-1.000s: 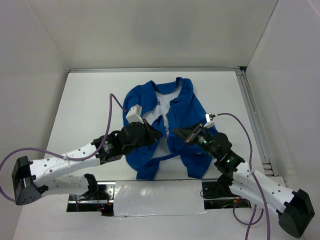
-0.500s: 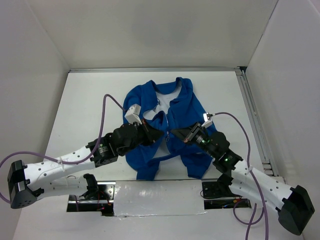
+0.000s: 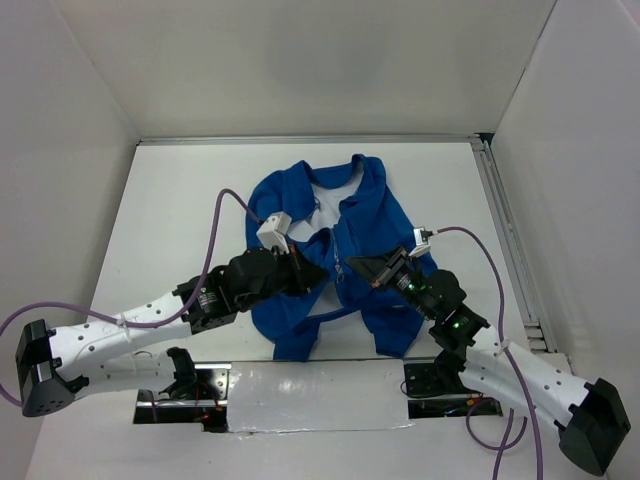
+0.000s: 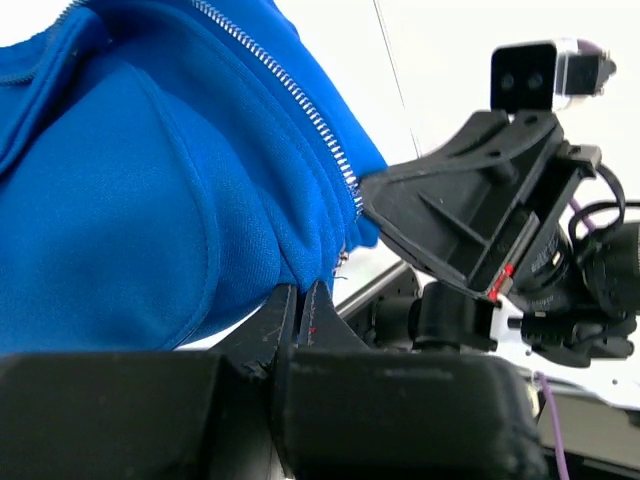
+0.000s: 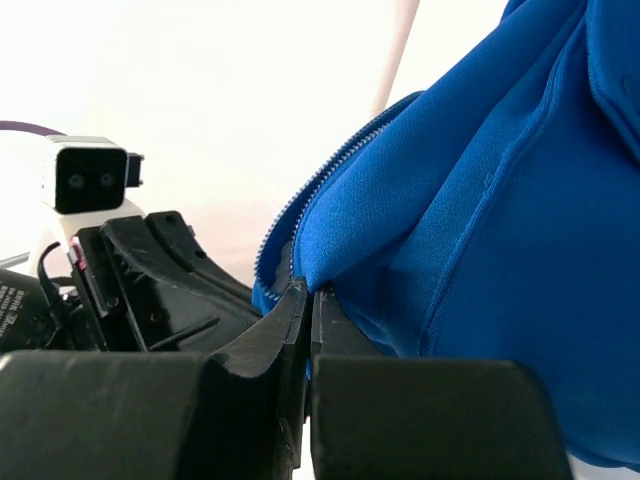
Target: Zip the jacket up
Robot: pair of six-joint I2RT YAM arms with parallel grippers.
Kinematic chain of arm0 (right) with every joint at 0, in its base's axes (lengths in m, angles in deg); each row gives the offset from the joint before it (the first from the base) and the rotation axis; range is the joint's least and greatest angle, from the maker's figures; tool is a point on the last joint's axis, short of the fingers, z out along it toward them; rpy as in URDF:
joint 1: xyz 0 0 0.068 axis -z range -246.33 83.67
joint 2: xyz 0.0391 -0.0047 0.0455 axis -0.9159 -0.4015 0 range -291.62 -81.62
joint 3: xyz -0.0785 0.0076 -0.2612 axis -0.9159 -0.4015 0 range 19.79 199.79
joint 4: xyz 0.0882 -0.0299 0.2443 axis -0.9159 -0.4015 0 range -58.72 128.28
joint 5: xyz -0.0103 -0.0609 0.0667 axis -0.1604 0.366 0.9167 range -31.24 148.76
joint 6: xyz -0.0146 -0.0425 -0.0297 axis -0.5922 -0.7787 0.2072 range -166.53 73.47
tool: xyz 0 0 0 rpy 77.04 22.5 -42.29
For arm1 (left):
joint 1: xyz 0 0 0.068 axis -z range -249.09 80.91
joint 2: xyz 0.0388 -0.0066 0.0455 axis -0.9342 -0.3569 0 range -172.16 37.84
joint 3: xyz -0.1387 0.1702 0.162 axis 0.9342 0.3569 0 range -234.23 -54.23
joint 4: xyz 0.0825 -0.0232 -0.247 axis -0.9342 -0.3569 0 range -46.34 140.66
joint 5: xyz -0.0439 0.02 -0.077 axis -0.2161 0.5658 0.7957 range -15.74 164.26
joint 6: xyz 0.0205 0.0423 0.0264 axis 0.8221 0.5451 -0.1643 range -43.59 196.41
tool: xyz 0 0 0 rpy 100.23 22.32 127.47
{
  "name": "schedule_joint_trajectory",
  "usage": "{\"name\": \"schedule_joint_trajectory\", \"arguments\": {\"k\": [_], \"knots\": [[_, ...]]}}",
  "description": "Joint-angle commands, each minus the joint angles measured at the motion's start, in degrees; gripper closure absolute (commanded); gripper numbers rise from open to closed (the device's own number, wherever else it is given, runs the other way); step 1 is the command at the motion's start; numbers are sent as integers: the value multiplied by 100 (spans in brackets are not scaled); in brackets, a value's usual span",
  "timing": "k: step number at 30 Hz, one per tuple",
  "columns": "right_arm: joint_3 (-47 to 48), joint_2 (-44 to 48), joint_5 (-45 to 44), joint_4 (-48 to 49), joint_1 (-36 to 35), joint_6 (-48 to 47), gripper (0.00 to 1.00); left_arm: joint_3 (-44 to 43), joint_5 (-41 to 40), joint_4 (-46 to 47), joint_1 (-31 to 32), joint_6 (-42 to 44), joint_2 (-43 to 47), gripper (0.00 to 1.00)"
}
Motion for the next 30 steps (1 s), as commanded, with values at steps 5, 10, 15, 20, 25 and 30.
{"name": "schedule_joint_trajectory", "arguments": {"k": [5,10,15,20,25,30], "knots": [[444,127,-584,553,-54,-364,100,278,1101,201,47,449,350,100],[821,215,-717,0,60,-654,100,358,1445,-212,55,536,385,100],[1007,119,-717,-441,280,-576,100,516,1630,-502,46,616,368,100],[1435,-389,-164,-1036,447,-847,100,272,1377,-625,46,677,148,100],[1903,-935,144,-2540,272,-1638,92,-748,584,-1503,-137,326,-721,100],[2131,-1244,-258,-3340,-27,-2034,53,-1391,1005,-2049,-630,229,-1329,100]]}}
